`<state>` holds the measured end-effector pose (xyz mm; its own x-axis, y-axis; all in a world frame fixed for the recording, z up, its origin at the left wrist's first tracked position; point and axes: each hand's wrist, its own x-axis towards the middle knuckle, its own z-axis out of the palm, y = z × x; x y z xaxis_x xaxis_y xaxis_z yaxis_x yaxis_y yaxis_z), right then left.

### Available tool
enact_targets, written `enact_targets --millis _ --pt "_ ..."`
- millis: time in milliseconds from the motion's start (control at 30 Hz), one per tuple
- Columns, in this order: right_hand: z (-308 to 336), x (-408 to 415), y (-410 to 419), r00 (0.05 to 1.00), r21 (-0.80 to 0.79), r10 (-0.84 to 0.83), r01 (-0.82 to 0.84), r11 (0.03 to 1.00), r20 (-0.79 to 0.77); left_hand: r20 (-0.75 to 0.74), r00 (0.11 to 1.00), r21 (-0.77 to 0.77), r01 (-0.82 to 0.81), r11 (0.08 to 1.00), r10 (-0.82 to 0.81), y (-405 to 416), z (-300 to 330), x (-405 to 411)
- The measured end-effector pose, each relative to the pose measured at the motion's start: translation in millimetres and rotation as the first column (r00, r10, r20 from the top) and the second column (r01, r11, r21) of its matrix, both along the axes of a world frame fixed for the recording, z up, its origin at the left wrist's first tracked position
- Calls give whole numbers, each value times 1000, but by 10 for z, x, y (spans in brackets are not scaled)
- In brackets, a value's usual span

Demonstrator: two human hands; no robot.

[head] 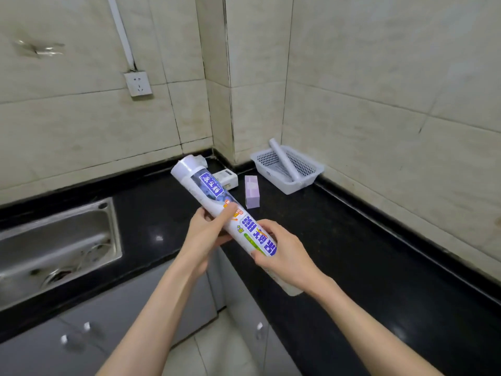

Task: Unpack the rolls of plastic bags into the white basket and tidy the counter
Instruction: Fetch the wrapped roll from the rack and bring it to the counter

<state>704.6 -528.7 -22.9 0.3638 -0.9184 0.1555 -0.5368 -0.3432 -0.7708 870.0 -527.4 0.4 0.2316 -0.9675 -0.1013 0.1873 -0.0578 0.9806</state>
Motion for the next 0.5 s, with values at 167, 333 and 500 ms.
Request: enact_targets --millis 167,333,500 --pt "-106 184 -733 996 177 41 -54 983 74 8 999 47 46 998 -46 -742 -139 271" --pt "-278 524 -1410 969 -18 -100 98 995 -228 -36 999 151 24 988 -19 -1482 -386 419" --pt "-579 953 -2087 920 14 -227 244 970 -319 -44 988 218 154 964 -148 -2329 -659 708"
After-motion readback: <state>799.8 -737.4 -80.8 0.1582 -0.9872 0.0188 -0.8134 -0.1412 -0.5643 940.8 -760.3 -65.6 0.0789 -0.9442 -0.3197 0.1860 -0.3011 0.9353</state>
